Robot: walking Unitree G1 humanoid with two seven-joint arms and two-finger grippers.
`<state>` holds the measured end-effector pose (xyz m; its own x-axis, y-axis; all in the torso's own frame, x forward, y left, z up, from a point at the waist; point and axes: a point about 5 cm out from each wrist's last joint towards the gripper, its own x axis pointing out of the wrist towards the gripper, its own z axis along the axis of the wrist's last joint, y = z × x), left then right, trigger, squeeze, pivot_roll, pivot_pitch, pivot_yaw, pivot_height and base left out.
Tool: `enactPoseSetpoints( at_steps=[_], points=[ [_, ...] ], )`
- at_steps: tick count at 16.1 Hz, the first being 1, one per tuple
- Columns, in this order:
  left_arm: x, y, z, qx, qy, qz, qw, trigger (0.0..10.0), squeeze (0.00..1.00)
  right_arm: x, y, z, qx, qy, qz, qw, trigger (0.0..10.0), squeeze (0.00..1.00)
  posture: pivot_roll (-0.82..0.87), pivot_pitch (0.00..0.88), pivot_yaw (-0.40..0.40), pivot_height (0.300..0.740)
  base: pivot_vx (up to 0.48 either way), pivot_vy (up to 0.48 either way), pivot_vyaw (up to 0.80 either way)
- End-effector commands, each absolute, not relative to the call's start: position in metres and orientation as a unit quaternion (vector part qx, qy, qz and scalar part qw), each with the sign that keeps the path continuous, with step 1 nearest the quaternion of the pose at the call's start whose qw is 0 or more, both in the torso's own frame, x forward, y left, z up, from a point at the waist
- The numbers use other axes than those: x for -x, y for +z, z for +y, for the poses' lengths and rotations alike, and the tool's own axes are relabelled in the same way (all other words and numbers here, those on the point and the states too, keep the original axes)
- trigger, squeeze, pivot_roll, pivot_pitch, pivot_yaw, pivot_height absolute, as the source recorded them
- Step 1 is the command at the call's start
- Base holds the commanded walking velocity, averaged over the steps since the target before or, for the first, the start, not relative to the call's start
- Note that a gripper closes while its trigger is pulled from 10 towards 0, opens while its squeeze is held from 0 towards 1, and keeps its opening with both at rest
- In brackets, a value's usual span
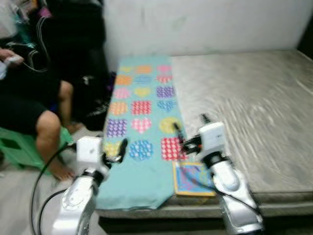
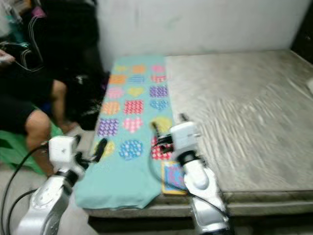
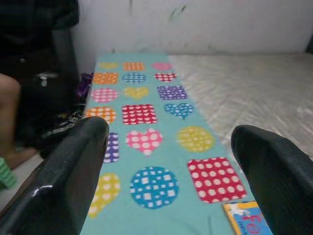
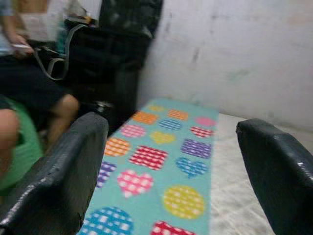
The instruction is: Clean up the room
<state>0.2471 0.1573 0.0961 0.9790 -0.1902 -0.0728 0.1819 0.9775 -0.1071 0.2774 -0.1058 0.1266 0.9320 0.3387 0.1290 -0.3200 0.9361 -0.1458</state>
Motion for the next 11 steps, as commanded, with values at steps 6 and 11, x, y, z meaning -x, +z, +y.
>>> enactPoseSetpoints(
  at_steps=[6,11],
  points=[
    [-0.249,0.099,0.153,0.045,-0.098,0.039,0.993,10.0,0.0,-0.278,0.129,-0.112,0.066,0.162,-0.078,0.982,10.0,0.0,-0.2,0.0,0.063,0.74,0.0,0.0,0.0],
    [-0.251,0.1,0.153,0.047,-0.082,0.03,0.995,10.0,0.0,-0.279,0.122,-0.099,0.089,0.222,-0.057,0.969,10.0,0.0,-0.17,0.0,-0.002,0.74,0.0,0.0,0.0]
  ],
)
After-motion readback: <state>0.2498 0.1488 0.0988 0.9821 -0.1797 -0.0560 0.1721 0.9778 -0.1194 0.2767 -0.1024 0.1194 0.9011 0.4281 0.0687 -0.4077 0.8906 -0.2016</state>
